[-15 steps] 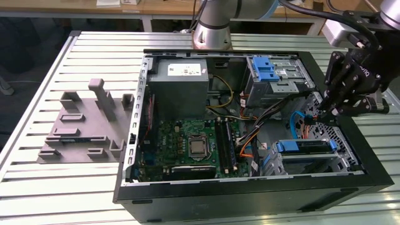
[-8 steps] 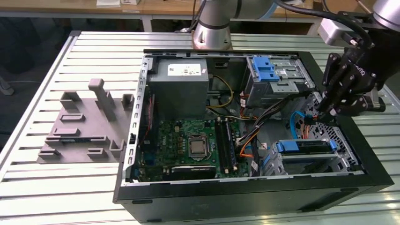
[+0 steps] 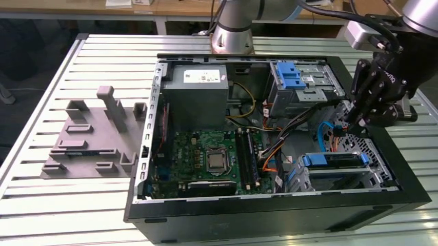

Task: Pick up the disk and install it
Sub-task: 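Insert the first disk wire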

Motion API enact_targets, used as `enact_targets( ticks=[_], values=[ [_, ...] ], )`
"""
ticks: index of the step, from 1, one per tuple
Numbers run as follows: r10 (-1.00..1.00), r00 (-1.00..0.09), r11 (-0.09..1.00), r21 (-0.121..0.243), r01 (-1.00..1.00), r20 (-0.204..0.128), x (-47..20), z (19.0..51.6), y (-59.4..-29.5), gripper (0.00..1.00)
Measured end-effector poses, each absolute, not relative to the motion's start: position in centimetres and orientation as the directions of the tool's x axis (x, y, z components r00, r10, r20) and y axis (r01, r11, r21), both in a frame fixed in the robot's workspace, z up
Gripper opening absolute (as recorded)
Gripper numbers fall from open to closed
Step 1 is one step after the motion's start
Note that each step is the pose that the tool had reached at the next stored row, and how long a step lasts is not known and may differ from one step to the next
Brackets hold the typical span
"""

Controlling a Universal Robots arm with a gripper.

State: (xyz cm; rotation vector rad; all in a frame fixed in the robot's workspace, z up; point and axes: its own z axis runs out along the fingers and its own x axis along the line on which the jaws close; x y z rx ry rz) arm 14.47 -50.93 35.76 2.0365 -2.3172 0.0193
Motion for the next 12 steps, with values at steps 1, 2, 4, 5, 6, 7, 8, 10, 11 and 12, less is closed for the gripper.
enact_targets(
  ticks=[1, 2, 4, 5, 6, 7, 8, 10, 11, 12],
  values=[
    [-0.990, -0.130, 0.131, 0.027, -0.991, 0.055, 14.47, 35.70, -50.92, 0.30],
    [-0.990, -0.131, 0.133, 0.027, -0.991, 0.058, 14.47, 35.64, -50.89, 0.30],
    [-0.989, -0.135, 0.137, 0.026, -0.990, 0.065, 14.47, 35.54, -50.84, 0.30],
    [-0.988, -0.137, 0.139, 0.026, -0.990, 0.068, 14.47, 35.48, -50.83, 0.30],
    [-0.988, -0.139, 0.141, 0.025, -0.990, 0.071, 14.47, 35.45, -50.81, 0.30],
    [-0.987, -0.140, 0.142, 0.025, -0.990, 0.074, 14.48, 35.44, -50.80, 0.30],
    [-0.987, -0.141, 0.143, 0.024, -0.989, 0.077, 14.48, 35.43, -50.80, 0.30],
    [-0.987, -0.141, 0.144, 0.024, -0.989, 0.080, 14.51, 35.37, -50.80, 0.22],
    [-0.987, -0.141, 0.144, 0.024, -0.989, 0.080, 14.51, 35.34, -50.80, 0.16],
    [-0.987, -0.141, 0.144, 0.024, -0.989, 0.081, 14.51, 35.33, -50.80, 0.16]
  ],
)
